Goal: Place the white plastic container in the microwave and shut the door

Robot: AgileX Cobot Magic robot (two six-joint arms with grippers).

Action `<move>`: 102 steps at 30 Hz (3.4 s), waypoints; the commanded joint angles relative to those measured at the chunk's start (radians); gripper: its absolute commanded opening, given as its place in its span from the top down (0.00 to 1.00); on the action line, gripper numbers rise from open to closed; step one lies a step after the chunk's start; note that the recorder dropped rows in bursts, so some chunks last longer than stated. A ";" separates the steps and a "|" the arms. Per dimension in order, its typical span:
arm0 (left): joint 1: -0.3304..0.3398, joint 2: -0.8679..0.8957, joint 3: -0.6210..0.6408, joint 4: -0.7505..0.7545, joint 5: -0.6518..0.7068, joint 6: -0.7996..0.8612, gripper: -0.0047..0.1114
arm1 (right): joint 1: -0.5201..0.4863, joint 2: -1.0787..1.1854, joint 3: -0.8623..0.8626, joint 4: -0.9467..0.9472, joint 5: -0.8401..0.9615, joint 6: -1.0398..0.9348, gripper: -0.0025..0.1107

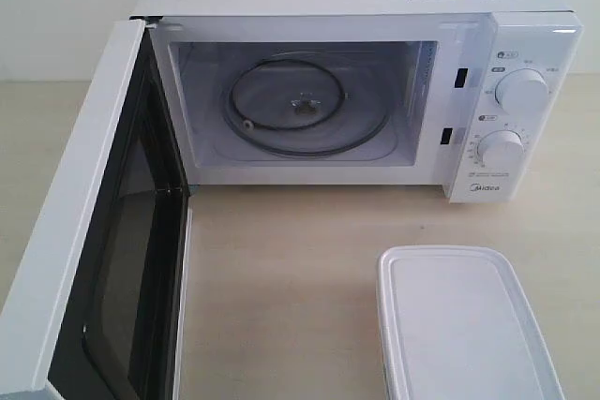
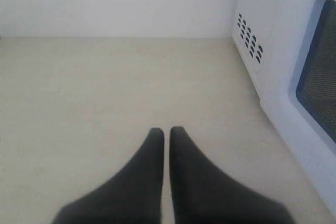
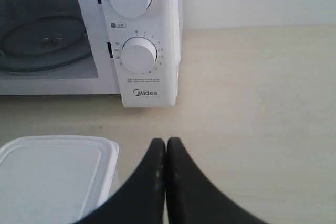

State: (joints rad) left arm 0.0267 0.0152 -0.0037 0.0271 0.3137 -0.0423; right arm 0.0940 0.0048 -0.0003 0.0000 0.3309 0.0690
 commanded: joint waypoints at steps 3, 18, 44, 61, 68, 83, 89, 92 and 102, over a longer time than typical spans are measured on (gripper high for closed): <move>0.001 -0.008 0.004 -0.008 0.000 -0.009 0.92 | -0.003 -0.005 0.000 -0.006 -0.006 0.001 0.98; 0.001 -0.008 0.004 -0.008 0.000 -0.009 0.92 | -0.003 -0.005 0.000 -0.006 -0.006 0.001 0.98; 0.001 -0.008 0.004 -0.008 0.000 -0.009 0.92 | -0.003 -0.005 0.000 -0.010 -0.079 0.001 0.98; 0.001 -0.008 0.004 -0.008 0.000 -0.009 0.92 | -0.003 -0.005 0.000 0.091 -1.019 0.058 0.98; 0.001 -0.008 0.004 -0.008 0.000 -0.009 0.92 | -0.003 0.008 -0.291 0.110 -0.611 -0.089 0.98; 0.001 -0.008 0.004 -0.008 0.000 -0.009 0.92 | -0.003 0.581 -0.881 0.038 0.315 -0.003 0.98; 0.001 -0.008 0.004 -0.008 0.000 -0.009 0.92 | -0.003 0.730 -0.950 0.057 0.643 0.091 0.98; 0.001 -0.008 0.004 -0.008 0.000 -0.009 0.92 | -0.003 0.778 -0.950 0.067 0.731 0.072 0.98; -0.002 -0.008 0.004 -0.008 0.000 -0.009 0.92 | -0.003 0.844 -0.950 0.126 0.756 0.038 0.98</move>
State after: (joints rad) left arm 0.0267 0.0152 -0.0037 0.0271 0.3137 -0.0423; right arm 0.0924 0.8488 -0.9444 0.1195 1.1041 0.1094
